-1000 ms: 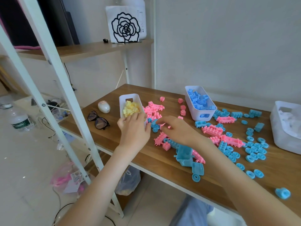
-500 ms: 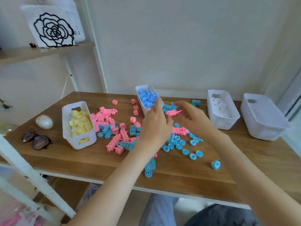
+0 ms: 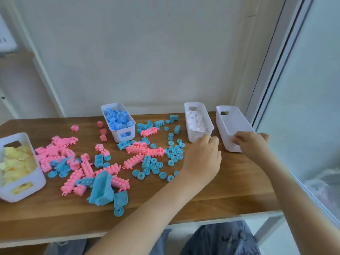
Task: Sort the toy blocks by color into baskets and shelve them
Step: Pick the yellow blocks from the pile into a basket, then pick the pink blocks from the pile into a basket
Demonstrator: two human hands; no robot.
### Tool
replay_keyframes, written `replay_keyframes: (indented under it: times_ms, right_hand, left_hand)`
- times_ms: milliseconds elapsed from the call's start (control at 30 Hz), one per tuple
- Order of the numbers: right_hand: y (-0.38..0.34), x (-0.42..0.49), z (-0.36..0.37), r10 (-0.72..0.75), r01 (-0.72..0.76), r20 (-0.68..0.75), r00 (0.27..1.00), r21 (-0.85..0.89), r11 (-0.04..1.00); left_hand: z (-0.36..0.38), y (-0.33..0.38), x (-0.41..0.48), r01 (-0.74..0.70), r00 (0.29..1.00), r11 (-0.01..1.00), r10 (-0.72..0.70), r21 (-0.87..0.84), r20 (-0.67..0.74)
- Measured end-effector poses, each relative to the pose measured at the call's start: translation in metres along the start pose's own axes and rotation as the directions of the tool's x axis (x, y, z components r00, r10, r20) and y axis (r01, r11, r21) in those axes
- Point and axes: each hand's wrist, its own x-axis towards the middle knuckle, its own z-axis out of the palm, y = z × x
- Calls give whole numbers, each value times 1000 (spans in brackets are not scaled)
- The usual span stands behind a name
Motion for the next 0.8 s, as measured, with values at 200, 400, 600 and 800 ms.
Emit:
replay_keyframes:
  times_ms: [200,400,600,800]
  right_hand:
    - [-4,-23,-18,93,-110,58,994,500,859]
    - [-1,-42,-42,76,-124,97,992,785,606]
    - [-4,-55,-50,30,-80,77,997,797,599]
    - [-11,-51,-46,118,-46,-36,992,779,625]
  left_hand:
    - [32,28,17,56,998,991,-52,-123,32]
    - [61,31,26,-37,993,998,41,-44,112]
    - [79,21,20,-69,997,992,72,101,-34]
    - [74,17,23,-89,963,974,138,210,-231]
